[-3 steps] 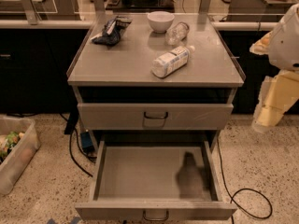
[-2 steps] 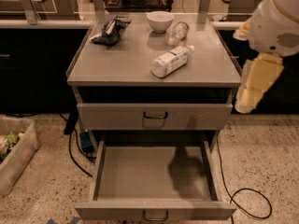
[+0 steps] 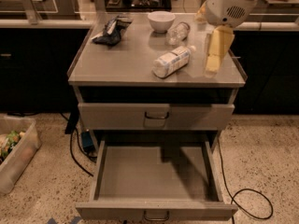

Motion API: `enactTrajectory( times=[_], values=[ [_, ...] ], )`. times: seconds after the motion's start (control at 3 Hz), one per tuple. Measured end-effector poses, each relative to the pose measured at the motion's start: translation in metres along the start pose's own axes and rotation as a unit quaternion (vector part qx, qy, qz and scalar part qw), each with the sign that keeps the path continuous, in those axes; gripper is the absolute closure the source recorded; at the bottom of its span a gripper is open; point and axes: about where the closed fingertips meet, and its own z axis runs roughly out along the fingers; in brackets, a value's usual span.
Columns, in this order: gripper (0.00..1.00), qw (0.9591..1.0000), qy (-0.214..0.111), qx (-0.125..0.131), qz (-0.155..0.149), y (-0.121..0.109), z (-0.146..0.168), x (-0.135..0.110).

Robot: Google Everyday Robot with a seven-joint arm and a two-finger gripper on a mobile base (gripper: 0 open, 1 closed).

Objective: Place blue plastic bottle into middle drawer

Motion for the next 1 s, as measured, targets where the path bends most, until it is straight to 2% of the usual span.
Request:
enactTrajectory(
  times=[0.33, 0.67, 1.0],
  values=[
    [0.0, 0.9997, -0.021, 0.015, 0.002, -0.027, 0.0, -0.006],
    [0.0, 0.9994, -0.025, 0.024, 0.001, -0.033, 0.003, -0.009],
    [0.0, 0.9992, -0.029, 0.025, -0.006, -0.048, 0.021, -0.013]
  ],
)
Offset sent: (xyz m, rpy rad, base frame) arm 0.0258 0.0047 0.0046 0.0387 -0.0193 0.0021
